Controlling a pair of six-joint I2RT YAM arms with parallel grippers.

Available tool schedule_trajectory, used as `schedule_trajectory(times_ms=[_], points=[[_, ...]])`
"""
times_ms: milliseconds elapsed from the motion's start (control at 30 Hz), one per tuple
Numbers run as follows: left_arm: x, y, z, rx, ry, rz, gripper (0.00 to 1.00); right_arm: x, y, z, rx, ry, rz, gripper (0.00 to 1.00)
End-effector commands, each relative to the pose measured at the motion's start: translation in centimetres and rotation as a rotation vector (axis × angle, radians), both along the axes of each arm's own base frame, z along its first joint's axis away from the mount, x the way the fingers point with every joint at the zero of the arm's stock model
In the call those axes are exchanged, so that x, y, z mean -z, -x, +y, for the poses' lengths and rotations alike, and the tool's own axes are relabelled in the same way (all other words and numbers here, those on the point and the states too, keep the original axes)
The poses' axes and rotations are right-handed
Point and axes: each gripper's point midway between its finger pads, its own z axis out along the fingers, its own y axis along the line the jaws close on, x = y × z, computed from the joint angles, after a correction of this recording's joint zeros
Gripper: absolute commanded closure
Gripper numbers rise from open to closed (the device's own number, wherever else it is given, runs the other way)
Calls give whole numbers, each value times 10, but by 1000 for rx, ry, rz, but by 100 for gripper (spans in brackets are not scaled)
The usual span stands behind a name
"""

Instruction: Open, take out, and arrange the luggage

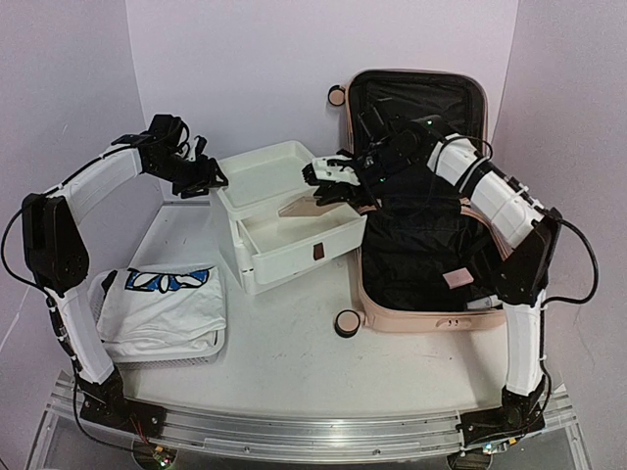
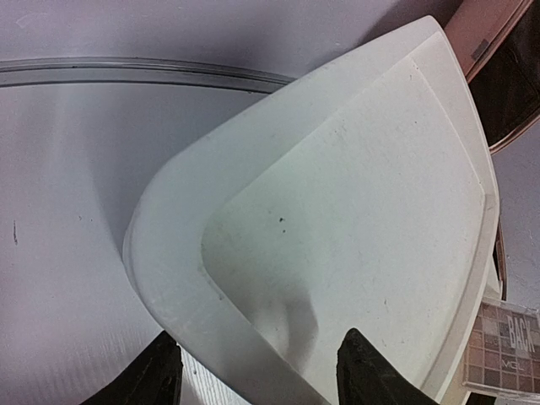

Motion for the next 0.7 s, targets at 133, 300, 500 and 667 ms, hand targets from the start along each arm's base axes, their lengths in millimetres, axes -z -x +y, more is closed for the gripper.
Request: schedule_trajectory(times_ms=[133, 300, 500, 667], points=[[15, 18, -18, 87, 22, 61, 38, 20, -31, 10, -22, 75, -131, 100], [15, 17, -19, 88, 21, 59, 38, 45, -63, 13, 19, 153, -209, 100], [15, 17, -19, 90, 24, 60, 38, 68, -80, 9, 28, 214, -238, 100], [12, 19, -19, 89, 26, 56, 38, 74, -91, 7, 77, 209, -224, 94]])
